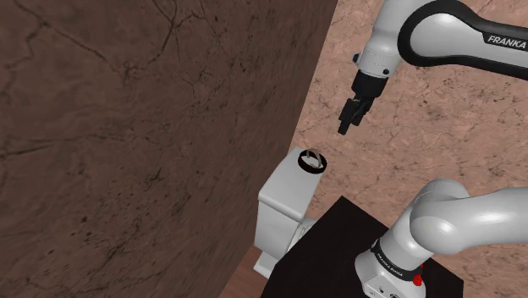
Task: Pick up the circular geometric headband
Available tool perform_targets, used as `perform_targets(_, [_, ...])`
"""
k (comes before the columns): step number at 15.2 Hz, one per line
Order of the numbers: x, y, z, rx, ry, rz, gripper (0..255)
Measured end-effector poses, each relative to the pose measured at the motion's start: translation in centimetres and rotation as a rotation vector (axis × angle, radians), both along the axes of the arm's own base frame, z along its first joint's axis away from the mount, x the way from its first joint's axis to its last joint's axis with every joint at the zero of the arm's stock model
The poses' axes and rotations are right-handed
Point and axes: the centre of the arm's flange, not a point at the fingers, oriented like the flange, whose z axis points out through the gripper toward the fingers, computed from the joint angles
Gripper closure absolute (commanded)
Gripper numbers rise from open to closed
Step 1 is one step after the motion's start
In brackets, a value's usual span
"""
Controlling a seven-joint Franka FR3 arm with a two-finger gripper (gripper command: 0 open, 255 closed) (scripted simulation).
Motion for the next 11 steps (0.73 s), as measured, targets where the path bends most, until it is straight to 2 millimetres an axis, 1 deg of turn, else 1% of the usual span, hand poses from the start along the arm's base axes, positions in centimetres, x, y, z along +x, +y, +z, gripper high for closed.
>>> perform_targets(1, [0.0, 0.0, 0.0, 0.0, 0.0, 0.0, 0])
perform_targets(3, [0.3, -1.1, -1.1, 0.003, -0.001, 0.003, 0])
perform_targets(5, [1.1, -2.3, -2.8, 0.006, -0.001, 0.009, 0])
perform_targets(7, [2.1, -4.3, -5.0, 0.011, -0.002, 0.015, 0])
perform_targets(11, [3.7, -7.4, -8.3, 0.018, -0.006, 0.027, 0])
